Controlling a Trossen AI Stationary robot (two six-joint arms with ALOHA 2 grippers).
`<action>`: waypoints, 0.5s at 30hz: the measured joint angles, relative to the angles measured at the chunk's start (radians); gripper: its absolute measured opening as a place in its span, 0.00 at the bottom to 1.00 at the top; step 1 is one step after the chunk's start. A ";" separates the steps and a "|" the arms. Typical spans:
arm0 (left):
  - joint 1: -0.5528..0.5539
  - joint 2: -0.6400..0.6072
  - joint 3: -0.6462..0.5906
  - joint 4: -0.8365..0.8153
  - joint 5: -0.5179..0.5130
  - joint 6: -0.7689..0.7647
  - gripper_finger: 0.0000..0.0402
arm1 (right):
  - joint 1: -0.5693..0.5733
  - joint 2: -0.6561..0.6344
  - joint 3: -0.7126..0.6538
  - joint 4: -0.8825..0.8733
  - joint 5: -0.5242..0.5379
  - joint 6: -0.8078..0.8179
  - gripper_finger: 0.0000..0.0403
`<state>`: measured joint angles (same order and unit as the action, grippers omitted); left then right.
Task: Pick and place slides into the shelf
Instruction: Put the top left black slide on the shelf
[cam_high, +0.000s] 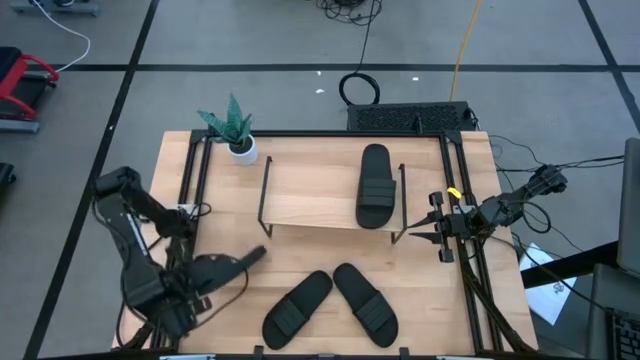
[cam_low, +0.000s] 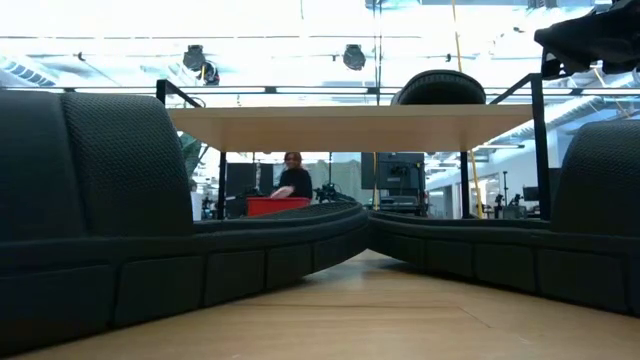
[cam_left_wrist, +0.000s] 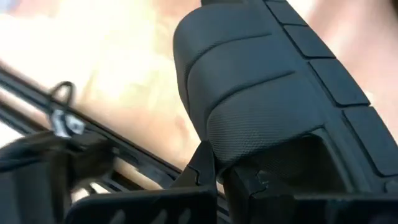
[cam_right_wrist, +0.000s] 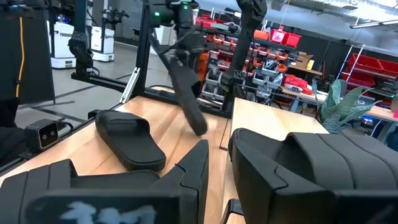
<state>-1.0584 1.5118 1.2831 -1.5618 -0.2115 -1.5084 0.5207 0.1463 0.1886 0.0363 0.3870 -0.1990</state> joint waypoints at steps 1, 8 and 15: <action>0.000 0.015 0.019 -0.003 0.006 0.006 0.00 | 0.000 0.000 0.000 0.000 0.000 -0.001 0.16; -0.005 0.090 0.174 -0.005 -0.061 0.149 0.00 | 0.000 0.000 0.000 0.001 0.000 -0.003 0.16; -0.002 0.099 0.354 -0.009 -0.323 0.350 0.00 | 0.000 0.000 0.000 0.001 0.000 -0.007 0.16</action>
<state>-1.0607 1.6104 1.6368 -1.5713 -0.5346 -1.1580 0.5209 0.1467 0.1886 0.0372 0.3866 -0.2062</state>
